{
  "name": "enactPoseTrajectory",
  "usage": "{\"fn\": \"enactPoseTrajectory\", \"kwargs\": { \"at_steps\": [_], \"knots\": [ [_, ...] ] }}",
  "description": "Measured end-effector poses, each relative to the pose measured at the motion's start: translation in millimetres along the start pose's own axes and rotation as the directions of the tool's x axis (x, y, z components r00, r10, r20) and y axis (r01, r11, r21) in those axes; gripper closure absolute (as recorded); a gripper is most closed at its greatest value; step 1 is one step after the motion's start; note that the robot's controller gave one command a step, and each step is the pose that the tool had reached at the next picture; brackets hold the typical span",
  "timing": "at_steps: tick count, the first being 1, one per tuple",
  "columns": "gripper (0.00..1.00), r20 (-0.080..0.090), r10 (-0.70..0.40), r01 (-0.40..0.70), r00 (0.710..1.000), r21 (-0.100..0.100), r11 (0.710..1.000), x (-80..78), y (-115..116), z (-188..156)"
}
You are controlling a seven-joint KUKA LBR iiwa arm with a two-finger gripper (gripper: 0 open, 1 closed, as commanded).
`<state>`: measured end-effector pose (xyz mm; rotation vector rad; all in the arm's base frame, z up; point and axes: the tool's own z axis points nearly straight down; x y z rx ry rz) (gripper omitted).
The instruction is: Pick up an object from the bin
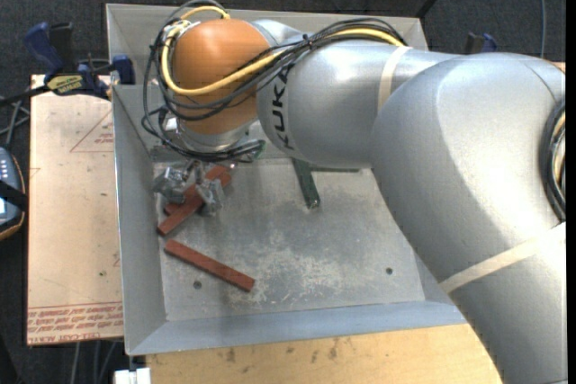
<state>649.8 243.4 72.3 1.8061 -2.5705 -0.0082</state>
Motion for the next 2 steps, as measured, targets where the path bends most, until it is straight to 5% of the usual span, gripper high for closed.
{"fn": "enactPoseTrajectory", "kwargs": {
  "at_steps": [1, 2],
  "knots": [
    [1.0, 0.0, 0.0, 0.0, 1.0, 0.0, 1.0, 0.0, 0.0, 0.0],
    [1.0, 0.003, 0.049, -0.049, 0.999, 0.007, 0.999, 5.1, 5.1, -163.0]
  ]
}}
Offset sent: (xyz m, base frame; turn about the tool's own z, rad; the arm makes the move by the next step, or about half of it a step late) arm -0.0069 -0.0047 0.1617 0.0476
